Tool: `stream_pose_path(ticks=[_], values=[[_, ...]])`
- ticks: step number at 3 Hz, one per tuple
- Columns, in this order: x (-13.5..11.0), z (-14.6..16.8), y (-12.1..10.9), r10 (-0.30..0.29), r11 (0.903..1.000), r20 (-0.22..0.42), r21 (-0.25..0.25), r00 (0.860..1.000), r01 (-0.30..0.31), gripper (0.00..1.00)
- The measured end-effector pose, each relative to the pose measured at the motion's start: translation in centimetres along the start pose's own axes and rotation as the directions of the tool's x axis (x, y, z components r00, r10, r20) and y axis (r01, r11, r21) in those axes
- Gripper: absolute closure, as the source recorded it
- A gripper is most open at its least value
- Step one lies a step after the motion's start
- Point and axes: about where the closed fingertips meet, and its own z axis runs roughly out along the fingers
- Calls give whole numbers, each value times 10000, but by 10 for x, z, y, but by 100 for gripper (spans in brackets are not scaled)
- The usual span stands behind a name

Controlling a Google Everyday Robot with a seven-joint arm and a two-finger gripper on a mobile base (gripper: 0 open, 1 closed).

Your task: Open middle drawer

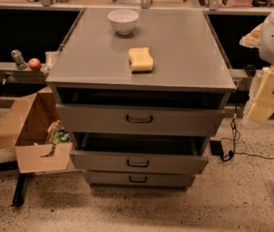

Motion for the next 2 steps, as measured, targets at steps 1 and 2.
stream_pose_path(ticks=[1,2], values=[[0,0,0,-1,10000,0,0,10000,1,0],[1,56,11,-679,9946,142,-772,9976,687,0]])
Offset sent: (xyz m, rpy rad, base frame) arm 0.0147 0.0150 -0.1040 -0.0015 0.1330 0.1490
